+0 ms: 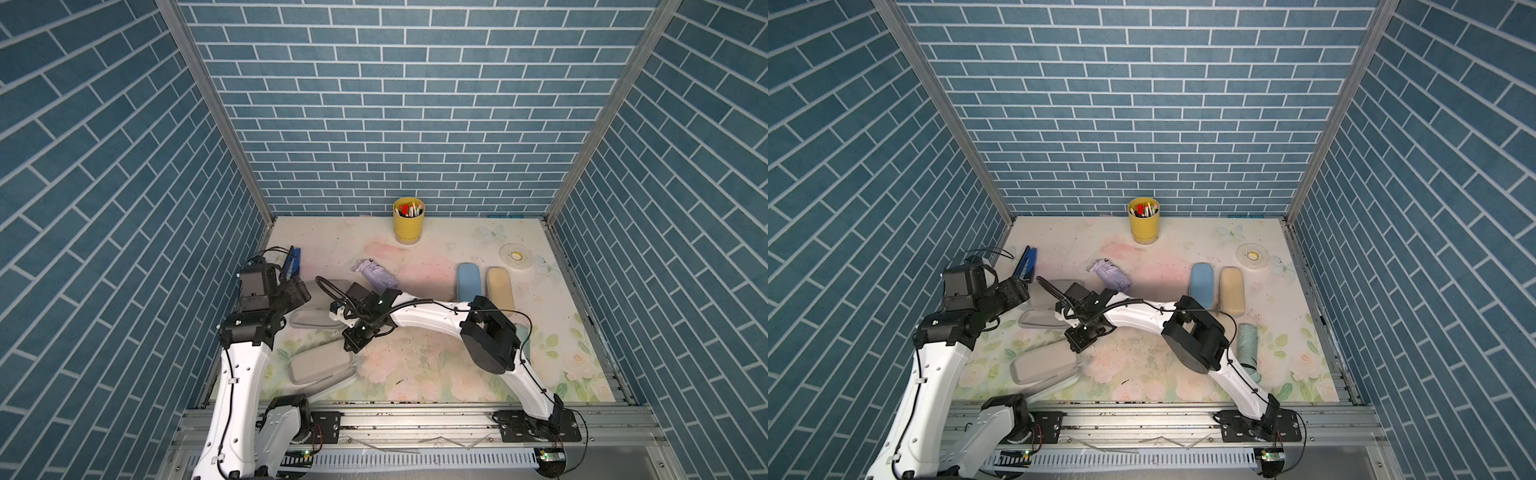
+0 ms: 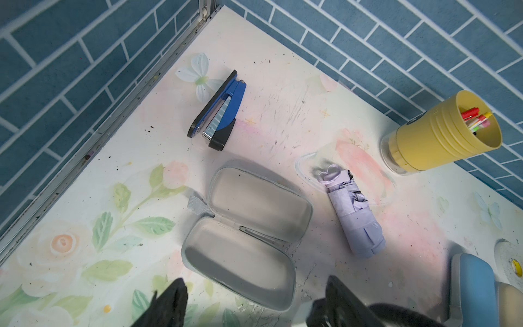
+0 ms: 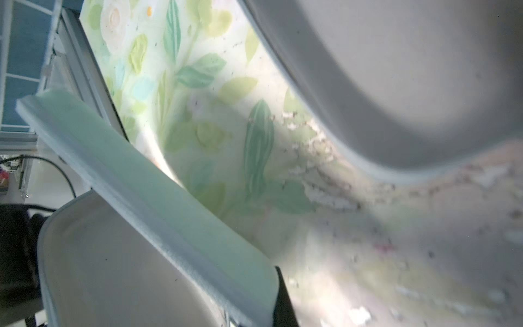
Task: Put umbrellas into zippered umbrella sleeves
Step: Pick up the umbrella sleeve at the center of the board, then place the umbrella sleeve at the center of the board.
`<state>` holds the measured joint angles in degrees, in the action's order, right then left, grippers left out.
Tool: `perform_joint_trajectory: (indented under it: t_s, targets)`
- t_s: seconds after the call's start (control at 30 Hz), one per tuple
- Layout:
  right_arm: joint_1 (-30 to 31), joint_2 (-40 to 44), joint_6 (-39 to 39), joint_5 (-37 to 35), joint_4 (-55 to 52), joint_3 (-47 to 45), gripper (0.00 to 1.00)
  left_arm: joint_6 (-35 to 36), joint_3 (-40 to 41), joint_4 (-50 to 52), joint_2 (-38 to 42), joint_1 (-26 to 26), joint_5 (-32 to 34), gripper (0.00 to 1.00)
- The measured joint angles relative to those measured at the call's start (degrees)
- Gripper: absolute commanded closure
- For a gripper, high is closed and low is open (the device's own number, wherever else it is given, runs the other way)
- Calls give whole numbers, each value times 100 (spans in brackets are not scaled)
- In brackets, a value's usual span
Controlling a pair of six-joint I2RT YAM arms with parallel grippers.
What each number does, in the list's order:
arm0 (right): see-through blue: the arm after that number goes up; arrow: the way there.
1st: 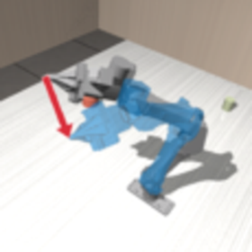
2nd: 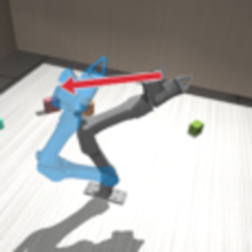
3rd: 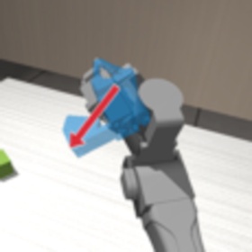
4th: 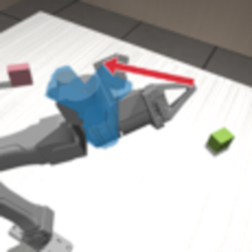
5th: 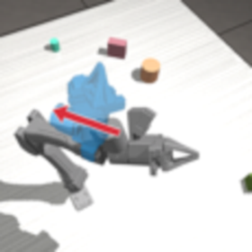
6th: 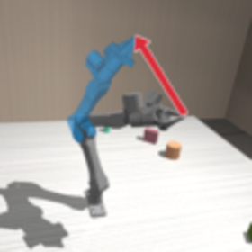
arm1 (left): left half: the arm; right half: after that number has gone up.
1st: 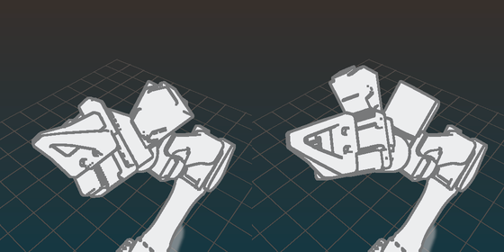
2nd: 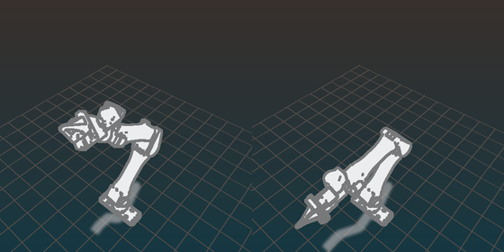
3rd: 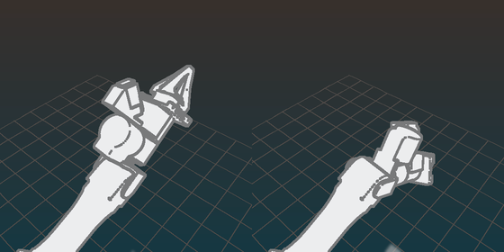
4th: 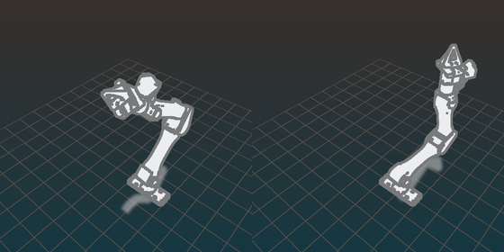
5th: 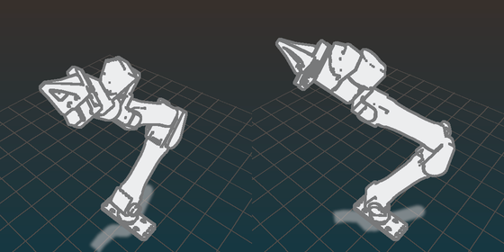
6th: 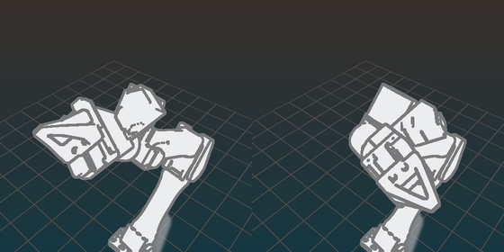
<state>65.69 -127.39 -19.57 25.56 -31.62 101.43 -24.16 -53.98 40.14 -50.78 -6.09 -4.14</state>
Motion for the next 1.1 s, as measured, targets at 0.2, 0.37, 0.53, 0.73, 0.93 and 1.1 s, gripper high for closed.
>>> perform_joint_trajectory:
  t_s: [0.2, 0.37, 0.53, 0.73, 0.93, 1.1]
  targets:
    - [-527, 1508, -413, -4, 498, -1412, 100, -76, -142, -44, -22, 0, -219, 27]
    - [-1224, 2732, -1342, -601, 1152, -2929, 100, -243, -142, -214, -131, 133, -605, 26]
    - [-1882, 3963, -3110, -1963, 1167, -4454, 100, -540, -105, -662, -273, 1491, -527, 22]
    - [-1764, 4253, -4826, -2835, 1093, -5327, 94, -977, 304, -1434, -940, 3130, -297, 20]
    - [-1620, 4404, -5156, -3062, 741, -5333, 51, -1425, 911, -1971, -1475, 3906, -341, 19]
    - [-1788, 4513, -3974, -2986, -136, -4538, 43, -1899, 1602, -2433, -1504, 4260, -474, 17]
